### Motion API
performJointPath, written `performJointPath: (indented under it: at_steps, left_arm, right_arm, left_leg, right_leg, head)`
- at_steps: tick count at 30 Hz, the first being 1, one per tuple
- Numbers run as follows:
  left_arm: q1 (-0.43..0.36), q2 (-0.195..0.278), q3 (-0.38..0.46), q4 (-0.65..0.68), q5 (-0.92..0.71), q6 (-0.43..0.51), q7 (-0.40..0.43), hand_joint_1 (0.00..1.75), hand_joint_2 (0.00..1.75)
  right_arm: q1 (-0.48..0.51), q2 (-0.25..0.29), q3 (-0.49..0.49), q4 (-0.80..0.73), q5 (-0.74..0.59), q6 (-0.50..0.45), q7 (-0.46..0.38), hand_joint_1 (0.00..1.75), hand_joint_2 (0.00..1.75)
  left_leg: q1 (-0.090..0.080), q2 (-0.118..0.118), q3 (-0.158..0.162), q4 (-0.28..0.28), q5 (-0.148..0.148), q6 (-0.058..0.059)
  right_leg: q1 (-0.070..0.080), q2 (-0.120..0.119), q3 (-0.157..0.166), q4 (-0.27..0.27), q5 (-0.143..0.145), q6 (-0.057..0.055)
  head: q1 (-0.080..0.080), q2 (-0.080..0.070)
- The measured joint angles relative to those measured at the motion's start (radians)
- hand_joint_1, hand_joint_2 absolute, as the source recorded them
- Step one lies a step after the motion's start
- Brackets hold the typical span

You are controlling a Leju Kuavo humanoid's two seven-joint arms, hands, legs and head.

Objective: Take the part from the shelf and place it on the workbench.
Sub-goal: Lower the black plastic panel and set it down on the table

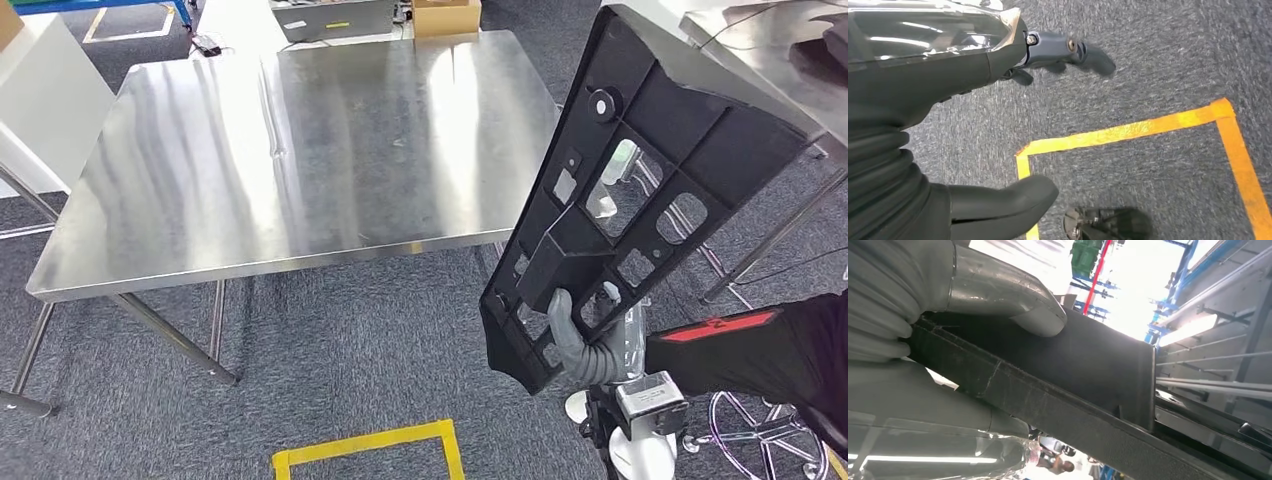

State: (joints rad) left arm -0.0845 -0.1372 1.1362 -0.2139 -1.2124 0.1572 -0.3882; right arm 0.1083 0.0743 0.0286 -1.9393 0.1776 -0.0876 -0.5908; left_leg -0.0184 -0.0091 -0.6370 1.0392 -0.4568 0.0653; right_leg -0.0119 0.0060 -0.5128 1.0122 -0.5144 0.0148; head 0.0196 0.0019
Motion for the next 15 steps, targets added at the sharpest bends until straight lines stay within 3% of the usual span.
performJointPath:
  at_steps: [2,4,6,8,9,10,11,13,15]
  left_arm:
    - [0.000,-0.001,0.000,0.000,-0.001,-0.001,0.002,0.00,1.75]
    - [0.000,-0.002,0.000,0.000,-0.001,-0.001,0.003,0.00,1.75]
    - [-0.001,-0.003,-0.001,0.000,-0.001,-0.002,0.003,0.00,1.75]
    - [-0.003,-0.005,-0.001,0.000,-0.001,-0.003,0.004,0.00,1.75]
    - [-0.002,-0.006,-0.001,0.000,-0.001,-0.004,0.004,0.00,1.75]
    - [-0.001,-0.007,-0.001,0.000,-0.001,-0.004,0.004,0.00,1.75]
    - [-0.001,-0.008,-0.001,0.000,-0.001,-0.005,0.004,0.00,1.75]
    - [0.000,-0.009,-0.001,0.000,-0.001,-0.005,0.005,0.00,1.75]
    - [0.000,-0.009,-0.001,0.000,-0.001,-0.005,0.005,0.00,1.75]
  right_arm:
    - [0.001,0.003,0.000,-0.002,0.005,0.002,0.000,1.75,1.75]
    - [0.002,0.005,-0.001,-0.005,0.009,0.004,-0.001,1.75,1.75]
    - [-0.001,0.005,-0.001,-0.005,0.011,0.004,-0.001,1.75,1.75]
    - [0.001,0.005,-0.001,-0.005,0.011,0.004,-0.001,1.75,1.75]
    - [0.003,0.005,-0.001,-0.005,0.011,0.004,-0.001,1.75,1.75]
    - [0.004,0.005,-0.001,-0.005,0.011,0.004,-0.001,1.75,1.75]
    - [0.005,0.005,-0.002,-0.005,0.011,0.004,-0.001,1.75,1.75]
    - [0.006,0.005,-0.002,-0.005,0.011,0.004,-0.002,1.75,1.75]
    - [0.007,0.006,-0.003,-0.005,0.012,0.005,-0.002,1.75,1.75]
  left_leg:
    - [-0.003,-0.004,0.021,-0.024,-0.004,0.009]
    - [0.002,-0.002,0.054,-0.041,0.008,0.013]
    - [0.005,0.000,0.076,-0.045,0.007,0.013]
    - [0.005,-0.003,0.084,-0.045,-0.006,0.014]
    - [0.005,-0.004,0.091,-0.045,-0.014,0.014]
    - [0.005,-0.006,0.101,-0.045,-0.023,0.012]
    - [0.005,-0.008,0.112,-0.045,-0.032,0.011]
    - [0.003,-0.011,0.137,-0.043,-0.056,0.004]
    - [-0.001,-0.012,0.152,-0.042,-0.079,-0.007]
  right_leg:
    - [0.005,0.002,0.015,0.002,0.001,0.016]
    - [0.009,0.002,0.017,0.028,-0.008,0.024]
    - [0.008,0.001,-0.034,0.120,-0.038,0.020]
    - [0.008,0.001,-0.125,0.241,-0.080,0.016]
    - [0.008,0.001,-0.158,0.272,-0.095,0.018]
    - [0.007,0.001,-0.173,0.265,-0.094,0.024]
    - [0.005,0.001,-0.172,0.230,-0.077,0.033]
    - [0.001,-0.002,-0.139,0.097,0.011,0.055]
    - [0.003,-0.006,-0.111,0.014,0.073,0.044]
  head:
    - [-0.002,0.000]
    - [-0.001,0.000]
    - [0.001,0.000]
    - [0.002,0.000]
    - [0.002,0.000]
    - [0.003,0.000]
    - [0.003,0.000]
    - [0.003,0.000]
    - [0.002,0.000]
